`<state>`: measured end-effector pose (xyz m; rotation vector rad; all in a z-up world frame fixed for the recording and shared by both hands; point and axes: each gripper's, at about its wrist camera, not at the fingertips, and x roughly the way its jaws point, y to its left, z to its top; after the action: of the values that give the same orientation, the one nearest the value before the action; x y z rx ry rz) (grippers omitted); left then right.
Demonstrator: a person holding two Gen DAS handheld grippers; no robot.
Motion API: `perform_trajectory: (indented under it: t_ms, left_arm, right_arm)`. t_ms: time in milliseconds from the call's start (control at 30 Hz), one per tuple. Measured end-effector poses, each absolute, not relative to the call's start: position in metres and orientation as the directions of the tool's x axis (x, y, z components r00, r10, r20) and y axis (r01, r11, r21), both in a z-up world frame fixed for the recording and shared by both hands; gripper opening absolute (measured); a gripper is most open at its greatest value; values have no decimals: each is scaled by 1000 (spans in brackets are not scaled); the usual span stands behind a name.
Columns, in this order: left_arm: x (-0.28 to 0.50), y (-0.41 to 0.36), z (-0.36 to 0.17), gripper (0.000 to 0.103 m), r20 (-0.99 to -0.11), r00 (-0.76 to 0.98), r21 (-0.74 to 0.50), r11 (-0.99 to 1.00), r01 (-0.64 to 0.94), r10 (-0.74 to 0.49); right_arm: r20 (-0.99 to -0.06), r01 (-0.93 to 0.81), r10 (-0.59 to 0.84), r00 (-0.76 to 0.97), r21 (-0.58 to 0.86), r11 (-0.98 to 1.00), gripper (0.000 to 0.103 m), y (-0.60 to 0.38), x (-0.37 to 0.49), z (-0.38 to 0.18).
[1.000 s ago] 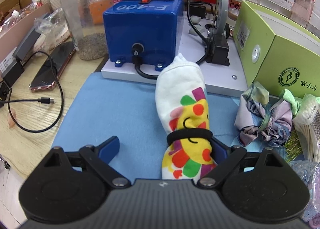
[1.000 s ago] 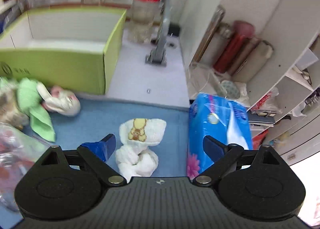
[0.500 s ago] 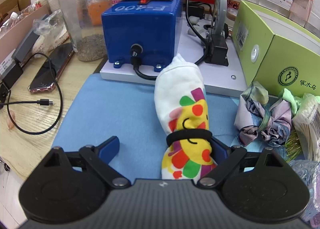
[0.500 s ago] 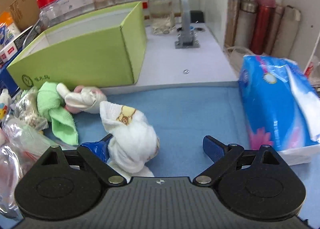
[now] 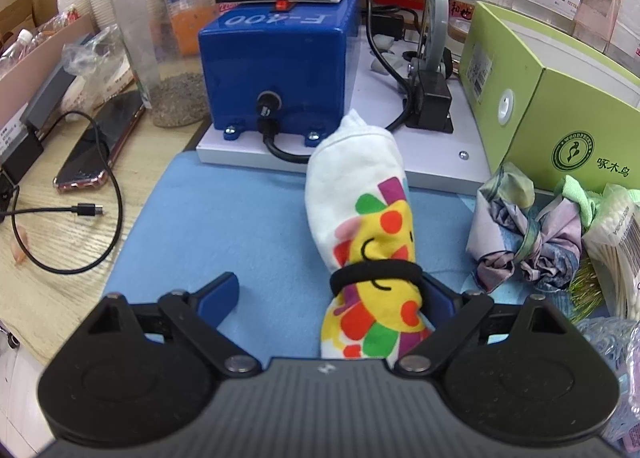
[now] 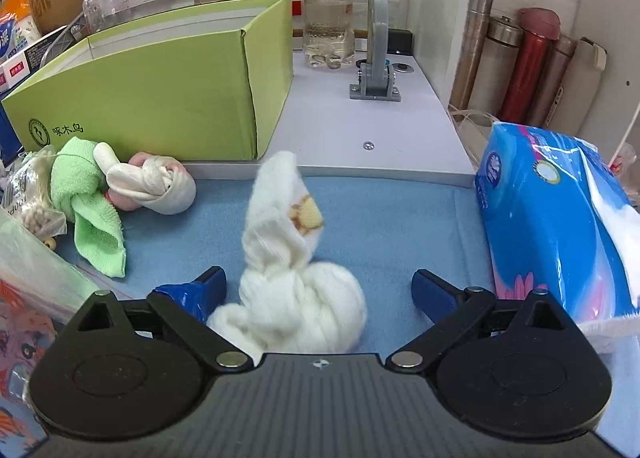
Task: Organize soft objects
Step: 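Grasp the colourful sock bundle with the left gripper while the right grasps the white towel bundle, then lower both bundles into the lime-green box and open both grippers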
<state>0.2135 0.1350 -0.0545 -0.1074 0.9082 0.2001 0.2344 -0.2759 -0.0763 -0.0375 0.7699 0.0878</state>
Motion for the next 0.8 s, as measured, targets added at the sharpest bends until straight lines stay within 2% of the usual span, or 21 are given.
perform_trajectory:
  t_ms: [200,267,333,367,400,500,700,800]
  left_arm:
    - [211,134,-54,92,-788,604,-14,976,-216,123]
    - [207,134,-52,78,-771,628,-29,979,-202,106]
    - [202,132,-47,37,-760,646,-40,986,-161,75]
    - [201,132,-44,35,-762,646,-64,987,-147,47]
    - [200,132,-42,32,-760,649,-75,986,-146,38]
    - [189,136,-28,31,-733,679,-96,986,-138,24]
    - [184,136,32,31,-643,765,-124,989,-75,-23]
    - [209,117,66,31,-595,801,-117,993,-4,-67]
  right_arm:
    - [-686,-88,64,725,1,996,84,-275,229,-77]
    - [-667,-102,78,741,3,995,77,-274,224,-77]
    - [-641,-118,98,761,11,993,47,-273,217,-75]
    - [-641,-115,103,760,23,993,37,-273,216,-73]
    - [-640,-121,126,758,52,991,37,-275,215,-73]
    - [-622,-130,159,767,92,987,37,-278,209,-67]
    - [-491,-191,267,829,199,961,37,-282,207,-10]
    - [-448,-246,293,845,162,956,38,-262,232,27]
